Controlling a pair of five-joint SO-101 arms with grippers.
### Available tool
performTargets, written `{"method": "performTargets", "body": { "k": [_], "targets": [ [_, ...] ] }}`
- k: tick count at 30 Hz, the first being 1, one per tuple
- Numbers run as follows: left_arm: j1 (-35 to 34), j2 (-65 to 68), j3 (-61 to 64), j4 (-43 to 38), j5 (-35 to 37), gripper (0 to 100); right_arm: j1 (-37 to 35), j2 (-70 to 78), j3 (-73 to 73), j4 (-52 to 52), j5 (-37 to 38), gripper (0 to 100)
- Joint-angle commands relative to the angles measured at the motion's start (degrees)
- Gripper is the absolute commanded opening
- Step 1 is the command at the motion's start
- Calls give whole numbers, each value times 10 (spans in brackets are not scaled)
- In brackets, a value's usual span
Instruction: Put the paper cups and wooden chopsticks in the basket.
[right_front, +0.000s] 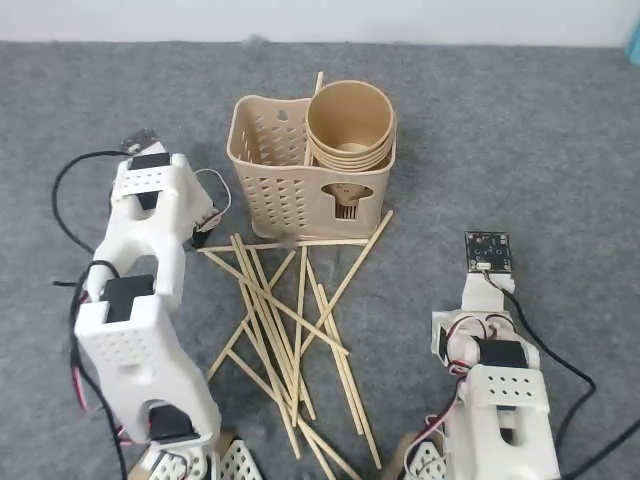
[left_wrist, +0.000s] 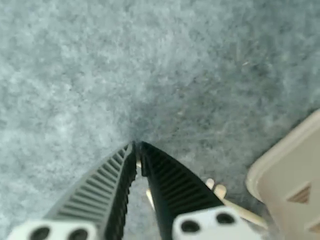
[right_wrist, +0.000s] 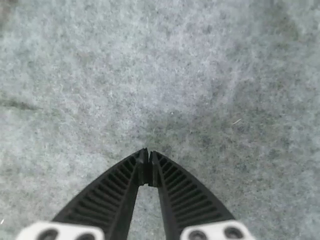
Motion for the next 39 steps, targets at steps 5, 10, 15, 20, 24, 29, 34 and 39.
{"method": "performTargets", "body": {
  "k": [5, 10, 15, 20, 24, 29, 34, 39],
  "targets": [
    [9, -62, -23, 65, -12, 13, -3, -13, -11, 5, 9, 6],
    [28, -115, -23, 85, -12, 13, -4, -13, -11, 5, 9, 6],
    [47, -128, -16, 82, -37, 14, -4, -13, -11, 5, 9, 6],
    [50, -127, 28, 24, -77, 93, -4, -13, -11, 5, 10, 6],
    [46, -127, 65, -10, -78, 244, -7, -13, -11, 7, 10, 6],
    [47, -127, 107, -31, -78, 256, -22, -13, -10, 10, 10, 6],
    [47, -127, 151, -33, -71, 256, -22, -13, -10, 10, 10, 6],
    [45, -127, 178, -70, -74, 256, -23, -13, -10, 10, 10, 6]
  ]
}}
